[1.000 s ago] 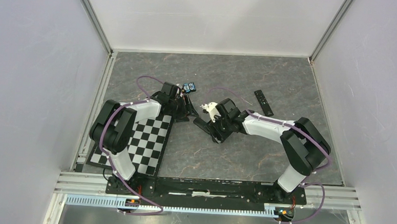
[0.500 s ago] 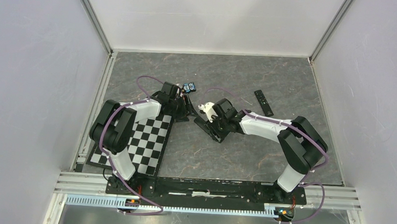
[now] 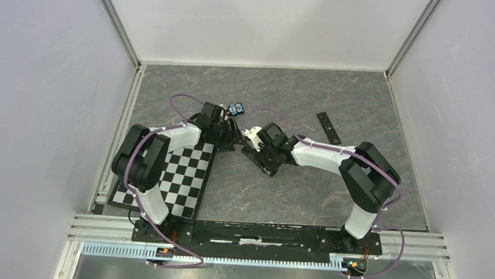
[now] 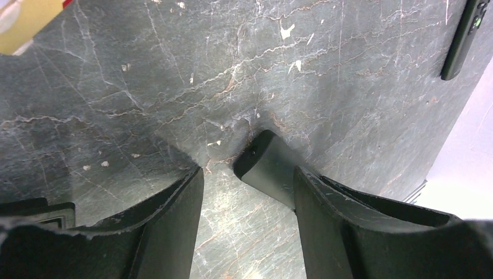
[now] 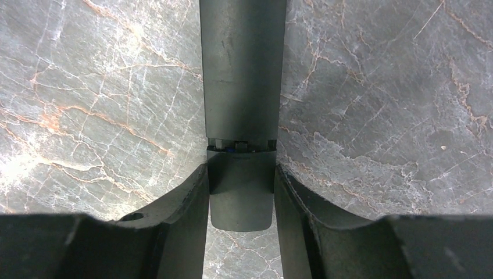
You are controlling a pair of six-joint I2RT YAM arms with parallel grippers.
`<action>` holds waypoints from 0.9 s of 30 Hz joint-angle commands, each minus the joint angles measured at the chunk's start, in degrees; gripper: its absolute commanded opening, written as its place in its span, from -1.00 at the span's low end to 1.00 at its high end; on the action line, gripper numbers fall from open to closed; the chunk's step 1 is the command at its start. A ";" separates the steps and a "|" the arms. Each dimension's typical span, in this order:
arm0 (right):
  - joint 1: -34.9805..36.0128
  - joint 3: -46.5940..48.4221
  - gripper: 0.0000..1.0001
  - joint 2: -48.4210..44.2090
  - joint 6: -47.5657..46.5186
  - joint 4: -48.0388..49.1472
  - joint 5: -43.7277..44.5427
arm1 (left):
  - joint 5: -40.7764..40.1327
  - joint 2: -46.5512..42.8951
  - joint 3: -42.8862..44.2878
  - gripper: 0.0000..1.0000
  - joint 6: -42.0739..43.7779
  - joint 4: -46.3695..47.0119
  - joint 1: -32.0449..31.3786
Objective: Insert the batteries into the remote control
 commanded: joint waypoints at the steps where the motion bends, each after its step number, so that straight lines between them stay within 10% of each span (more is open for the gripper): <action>1: 0.86 1.33 -0.08 2.40 0.40 -2.33 1.21 | -1.90 -1.05 1.11 0.31 3.02 -2.34 -0.13; 13: 0.79 0.31 0.57 -1.87 0.40 -0.11 0.30 | -2.17 -1.00 1.37 0.31 3.42 -2.70 -0.13; 27: -5.57 -11.85 0.66 -15.73 14.42 12.31 -2.92 | 0.86 0.36 1.11 0.36 3.39 -0.77 -0.13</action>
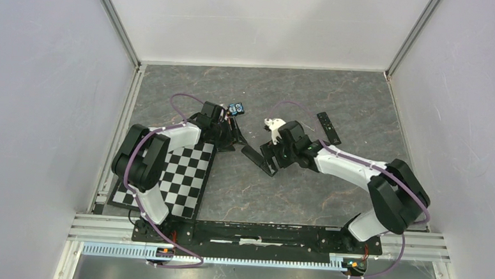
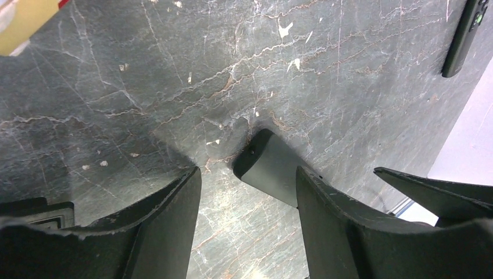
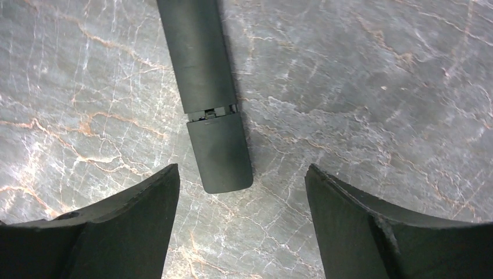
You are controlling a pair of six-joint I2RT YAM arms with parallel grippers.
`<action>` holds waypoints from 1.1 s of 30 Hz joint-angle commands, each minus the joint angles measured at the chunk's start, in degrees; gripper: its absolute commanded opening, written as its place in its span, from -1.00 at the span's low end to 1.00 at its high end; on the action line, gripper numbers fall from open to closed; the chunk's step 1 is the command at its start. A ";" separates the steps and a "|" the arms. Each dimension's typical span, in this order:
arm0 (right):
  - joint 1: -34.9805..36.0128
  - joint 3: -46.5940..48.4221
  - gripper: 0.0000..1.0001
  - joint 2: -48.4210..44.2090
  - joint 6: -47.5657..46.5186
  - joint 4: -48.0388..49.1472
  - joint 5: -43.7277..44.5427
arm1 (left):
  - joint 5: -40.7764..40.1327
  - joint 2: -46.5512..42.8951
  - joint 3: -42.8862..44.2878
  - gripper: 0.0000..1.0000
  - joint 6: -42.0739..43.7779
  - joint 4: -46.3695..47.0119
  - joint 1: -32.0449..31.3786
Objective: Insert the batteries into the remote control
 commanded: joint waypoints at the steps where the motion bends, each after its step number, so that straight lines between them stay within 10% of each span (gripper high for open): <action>1: -1.04 -3.99 0.61 -3.75 6.94 7.43 -0.08 | 0.64 0.51 0.70 0.36 2.81 0.03 -0.17; 13: -1.18 -2.04 -0.04 2.76 8.08 8.23 0.45 | 3.06 2.10 0.78 0.26 2.12 0.59 -0.17; 33: -1.00 -1.49 -0.20 5.95 8.06 9.31 1.01 | 2.44 2.81 0.60 0.18 2.02 0.49 -0.35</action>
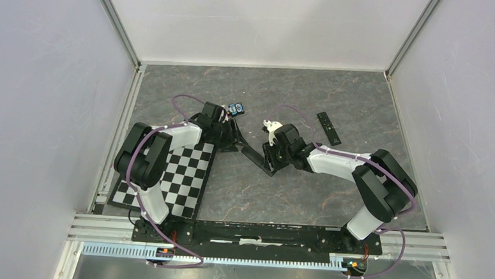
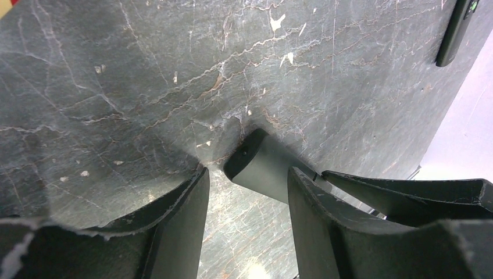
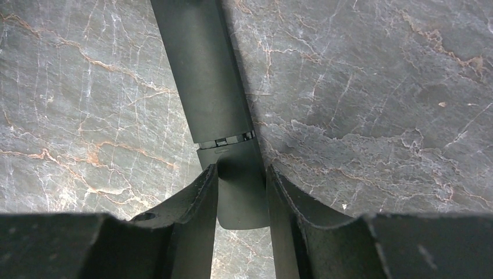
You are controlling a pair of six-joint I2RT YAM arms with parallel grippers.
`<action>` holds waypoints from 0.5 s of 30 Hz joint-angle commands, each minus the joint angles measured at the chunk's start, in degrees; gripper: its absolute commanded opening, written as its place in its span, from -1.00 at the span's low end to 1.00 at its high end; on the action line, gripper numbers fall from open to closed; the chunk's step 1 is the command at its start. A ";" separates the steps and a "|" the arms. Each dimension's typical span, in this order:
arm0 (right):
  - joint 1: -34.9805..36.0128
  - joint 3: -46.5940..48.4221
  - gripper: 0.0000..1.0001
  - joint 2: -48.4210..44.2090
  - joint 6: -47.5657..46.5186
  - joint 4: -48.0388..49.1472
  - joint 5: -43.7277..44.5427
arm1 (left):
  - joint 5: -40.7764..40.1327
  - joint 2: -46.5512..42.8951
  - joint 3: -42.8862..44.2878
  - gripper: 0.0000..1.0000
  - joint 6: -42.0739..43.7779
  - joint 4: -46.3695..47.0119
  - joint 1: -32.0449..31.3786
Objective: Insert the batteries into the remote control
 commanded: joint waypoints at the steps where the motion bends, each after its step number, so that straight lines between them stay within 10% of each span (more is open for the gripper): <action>1: 0.01 2.13 -0.19 0.97 0.49 -0.94 2.81 | -1.28 1.24 0.52 0.17 1.99 -0.86 -0.36; 15: -1.16 5.80 0.39 -4.25 9.71 -7.04 6.98 | -4.56 -1.37 1.06 0.32 3.55 -1.31 -0.30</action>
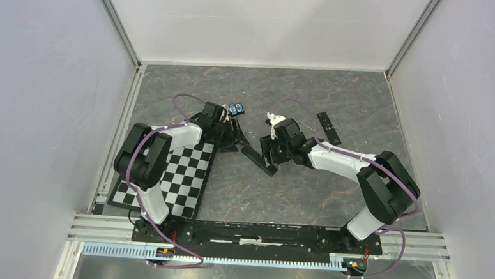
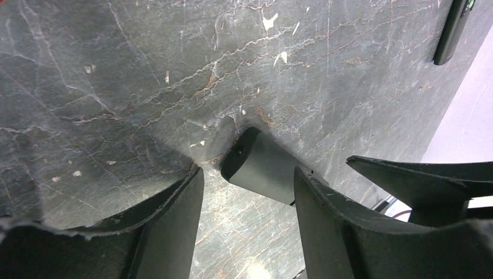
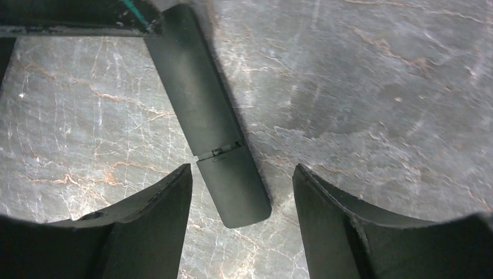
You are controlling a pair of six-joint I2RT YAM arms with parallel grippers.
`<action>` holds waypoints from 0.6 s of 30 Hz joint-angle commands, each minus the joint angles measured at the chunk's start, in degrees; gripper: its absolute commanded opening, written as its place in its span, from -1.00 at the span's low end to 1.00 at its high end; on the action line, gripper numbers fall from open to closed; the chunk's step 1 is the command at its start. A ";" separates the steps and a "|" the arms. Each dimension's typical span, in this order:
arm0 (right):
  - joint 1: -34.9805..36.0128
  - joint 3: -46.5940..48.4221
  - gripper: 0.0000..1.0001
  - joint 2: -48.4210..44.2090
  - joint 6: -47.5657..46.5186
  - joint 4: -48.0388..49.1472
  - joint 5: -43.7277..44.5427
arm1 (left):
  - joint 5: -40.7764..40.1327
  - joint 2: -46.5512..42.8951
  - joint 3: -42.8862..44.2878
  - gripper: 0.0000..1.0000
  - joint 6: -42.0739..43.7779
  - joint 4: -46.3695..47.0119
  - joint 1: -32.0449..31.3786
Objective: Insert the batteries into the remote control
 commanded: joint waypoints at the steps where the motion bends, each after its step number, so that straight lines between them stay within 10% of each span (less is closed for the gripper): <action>1: -1.25 1.51 0.40 -4.03 7.61 -3.50 4.84 | -4.16 -1.56 0.99 0.33 3.82 -1.19 -0.33; 18: -2.08 -12.20 -0.06 -10.21 25.00 -1.53 2.19 | -2.42 0.66 0.72 0.08 4.60 7.96 -1.58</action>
